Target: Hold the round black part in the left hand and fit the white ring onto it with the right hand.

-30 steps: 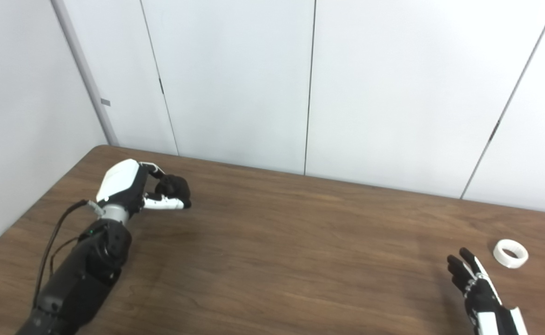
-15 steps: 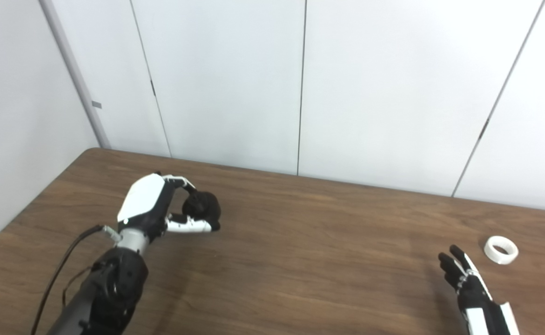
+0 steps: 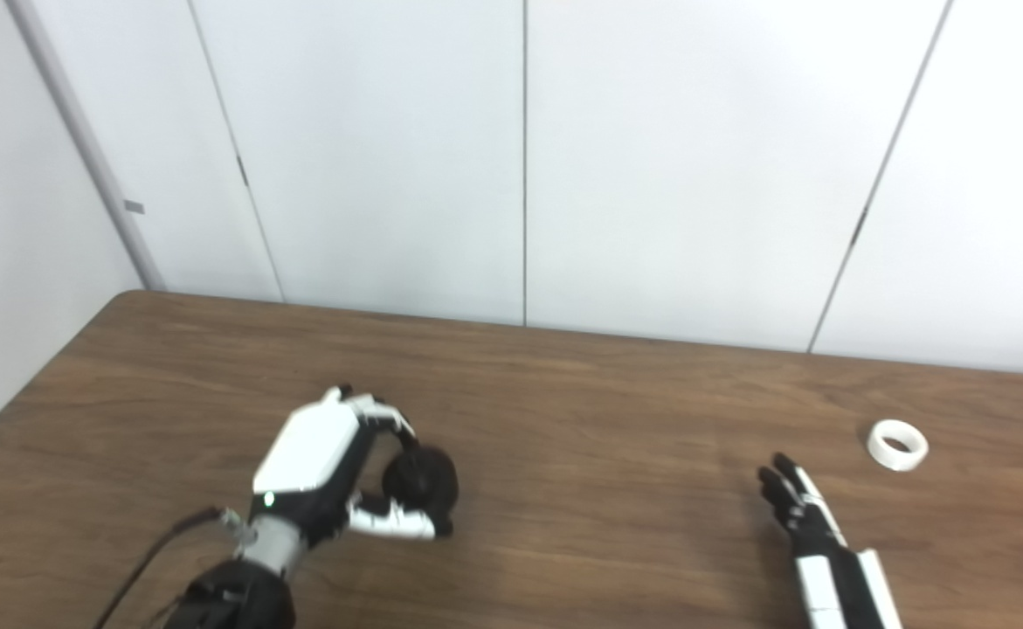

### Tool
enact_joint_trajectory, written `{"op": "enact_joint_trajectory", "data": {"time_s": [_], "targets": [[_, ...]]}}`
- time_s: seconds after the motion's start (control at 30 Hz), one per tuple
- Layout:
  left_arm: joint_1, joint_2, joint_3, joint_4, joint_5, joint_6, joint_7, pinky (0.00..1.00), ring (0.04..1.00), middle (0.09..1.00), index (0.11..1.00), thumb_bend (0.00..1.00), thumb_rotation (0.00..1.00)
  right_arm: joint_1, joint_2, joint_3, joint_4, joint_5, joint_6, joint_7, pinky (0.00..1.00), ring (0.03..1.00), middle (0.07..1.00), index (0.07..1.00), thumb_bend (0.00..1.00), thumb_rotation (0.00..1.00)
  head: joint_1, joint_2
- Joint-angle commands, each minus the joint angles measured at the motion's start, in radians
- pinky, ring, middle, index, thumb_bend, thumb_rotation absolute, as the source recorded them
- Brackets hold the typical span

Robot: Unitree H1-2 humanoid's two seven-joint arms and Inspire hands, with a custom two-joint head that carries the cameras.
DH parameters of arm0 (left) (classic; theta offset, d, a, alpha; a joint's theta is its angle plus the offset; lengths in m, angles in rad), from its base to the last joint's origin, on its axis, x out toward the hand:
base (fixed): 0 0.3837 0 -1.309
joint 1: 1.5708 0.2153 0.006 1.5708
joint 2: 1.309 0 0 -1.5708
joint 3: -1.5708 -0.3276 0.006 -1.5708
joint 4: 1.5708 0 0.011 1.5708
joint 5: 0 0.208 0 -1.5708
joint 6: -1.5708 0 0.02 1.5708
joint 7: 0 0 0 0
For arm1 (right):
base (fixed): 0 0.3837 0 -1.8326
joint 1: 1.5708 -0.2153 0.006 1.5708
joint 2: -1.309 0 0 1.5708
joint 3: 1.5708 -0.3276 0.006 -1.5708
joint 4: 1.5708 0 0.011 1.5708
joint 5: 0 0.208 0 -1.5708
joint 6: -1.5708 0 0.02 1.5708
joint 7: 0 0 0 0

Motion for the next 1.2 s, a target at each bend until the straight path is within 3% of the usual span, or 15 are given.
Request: {"op": "enact_joint_trajectory", "data": {"time_s": [0.0, 0.37, 0.77, 1.17], "targets": [[0.001, -0.008, -0.004, -0.038, 0.023, -0.052, 0.038, 1.0, 0.873, 0.762, 0.483, 0.52, 0.05, 0.013, 0.017, 0.01, -0.017, -0.003, 0.006, -0.018, 0.99, 0.934, 0.909, 0.943, 0.67, 1.0, -0.009, 0.007], [0.111, -0.07, -0.027, -0.009, 0.014, -0.169, 0.063, 1.0, 0.898, 0.803, 0.485, 0.52, 0.05, 0.017, 0.044, 0.033, -0.096, -0.037, 0.078, -0.042, 1.0, 0.939, 0.916, 0.943, 0.65, 1.0, -0.06, 0.054], [0.182, -0.108, -0.022, 0.031, -0.005, -0.235, 0.102, 1.0, 0.915, 0.815, 0.485, 0.52, 0.05, 0.025, 0.051, 0.048, -0.173, -0.06, 0.158, -0.057, 1.0, 0.931, 0.909, 0.941, 0.65, 1.0, -0.091, 0.1], [0.198, -0.102, 0.009, 0.145, -0.039, -0.303, 0.187, 1.0, 0.897, 0.802, 0.485, 0.52, 0.05, 0.033, 0.021, 0.042, -0.198, -0.047, 0.183, -0.04, 0.95, 0.919, 0.904, 0.933, 0.63, 1.0, -0.102, 0.129]]}}
